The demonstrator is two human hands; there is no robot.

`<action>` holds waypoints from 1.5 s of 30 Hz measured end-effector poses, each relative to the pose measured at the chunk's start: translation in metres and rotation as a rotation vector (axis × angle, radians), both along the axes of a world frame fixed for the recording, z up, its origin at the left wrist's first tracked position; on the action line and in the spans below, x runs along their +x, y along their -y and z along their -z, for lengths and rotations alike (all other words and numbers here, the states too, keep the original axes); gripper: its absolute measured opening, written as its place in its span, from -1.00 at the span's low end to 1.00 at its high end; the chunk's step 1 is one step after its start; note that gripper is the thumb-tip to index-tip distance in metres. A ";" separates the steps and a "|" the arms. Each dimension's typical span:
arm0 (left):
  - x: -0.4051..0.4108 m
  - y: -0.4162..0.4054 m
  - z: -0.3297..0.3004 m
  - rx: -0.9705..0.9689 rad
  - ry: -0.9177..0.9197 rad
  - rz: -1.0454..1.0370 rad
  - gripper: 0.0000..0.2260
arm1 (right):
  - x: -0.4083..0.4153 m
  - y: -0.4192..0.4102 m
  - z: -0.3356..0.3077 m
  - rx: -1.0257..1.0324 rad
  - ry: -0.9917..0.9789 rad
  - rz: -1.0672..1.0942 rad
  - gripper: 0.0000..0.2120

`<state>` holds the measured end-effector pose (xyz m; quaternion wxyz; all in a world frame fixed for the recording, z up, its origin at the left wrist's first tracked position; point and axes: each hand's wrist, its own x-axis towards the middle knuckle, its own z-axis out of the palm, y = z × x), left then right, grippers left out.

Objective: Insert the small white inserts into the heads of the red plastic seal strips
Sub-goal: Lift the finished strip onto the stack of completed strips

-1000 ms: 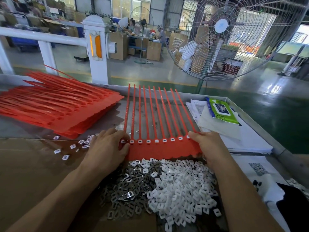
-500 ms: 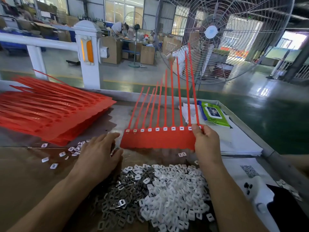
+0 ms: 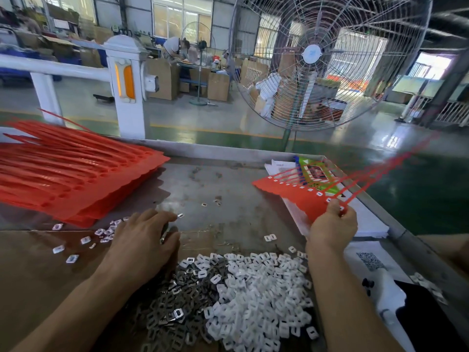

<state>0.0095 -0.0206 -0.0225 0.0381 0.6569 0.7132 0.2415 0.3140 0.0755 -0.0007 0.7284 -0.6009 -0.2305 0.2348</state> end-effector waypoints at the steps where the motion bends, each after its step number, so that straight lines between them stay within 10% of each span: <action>1: 0.000 0.000 0.000 -0.002 -0.002 0.001 -0.66 | 0.000 0.000 -0.001 -0.012 -0.085 -0.017 -0.73; 8: 0.001 0.000 -0.001 0.002 0.005 -0.003 -0.68 | -0.017 0.012 -0.011 -0.028 -0.597 -0.442 -0.74; 32: -0.002 -0.001 -0.003 0.022 0.097 0.003 -0.72 | -0.032 0.025 -0.024 -0.028 -1.097 -0.718 -0.73; 45: -0.033 -0.023 -0.012 0.205 1.860 -0.161 -0.68 | -0.044 0.027 -0.015 -0.116 -0.691 -0.882 -0.79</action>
